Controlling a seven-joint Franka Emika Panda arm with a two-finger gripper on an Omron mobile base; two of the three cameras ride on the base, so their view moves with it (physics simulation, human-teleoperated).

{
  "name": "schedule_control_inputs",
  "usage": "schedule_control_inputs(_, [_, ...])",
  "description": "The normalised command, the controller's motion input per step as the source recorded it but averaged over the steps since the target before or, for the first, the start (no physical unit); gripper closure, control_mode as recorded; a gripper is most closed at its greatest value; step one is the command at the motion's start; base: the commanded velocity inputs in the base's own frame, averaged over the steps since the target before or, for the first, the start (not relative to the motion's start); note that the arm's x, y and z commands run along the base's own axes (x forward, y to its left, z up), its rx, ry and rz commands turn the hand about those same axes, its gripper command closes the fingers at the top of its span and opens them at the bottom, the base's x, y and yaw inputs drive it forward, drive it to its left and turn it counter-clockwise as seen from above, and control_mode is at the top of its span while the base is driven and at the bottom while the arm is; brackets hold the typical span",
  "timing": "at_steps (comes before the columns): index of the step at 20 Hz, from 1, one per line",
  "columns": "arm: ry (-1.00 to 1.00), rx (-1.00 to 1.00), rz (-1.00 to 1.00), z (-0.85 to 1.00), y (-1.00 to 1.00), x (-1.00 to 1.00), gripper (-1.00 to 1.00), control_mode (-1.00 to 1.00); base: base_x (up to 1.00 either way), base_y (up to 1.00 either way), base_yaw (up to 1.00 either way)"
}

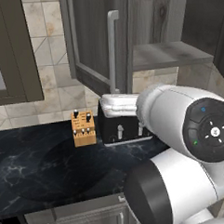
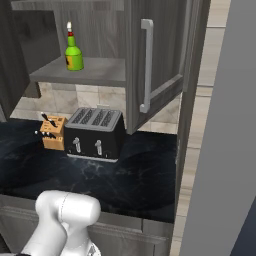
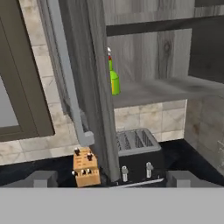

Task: Open the cabinet. Pick the spray and place it next to the sink. Then close the cabinet.

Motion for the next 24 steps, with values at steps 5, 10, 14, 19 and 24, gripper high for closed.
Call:
schedule_control_inputs(5, [-0.02,0.0,-0.03,0.01,-0.74,-0.12,-1.0,-1.0,0.0,0.0,0.0])
schedule_control_inputs(10, [-0.04,0.0,0.0,0.0,-0.74,0.0,-1.0,-1.0,0.0,0.0,0.0])
schedule_control_inputs(14, [-0.01,0.0,0.01,0.0,-0.86,0.0,-1.0,-1.0,0.0,0.0,0.0])
schedule_control_inputs(19, [0.0,0.0,0.16,0.0,-0.72,0.1,-1.0,-1.0,0.0,0.0,0.0])
schedule_control_inputs(24, [0.06,0.0,0.26,0.0,-0.46,0.38,-1.0,-1.0,0.0,0.0,0.0])
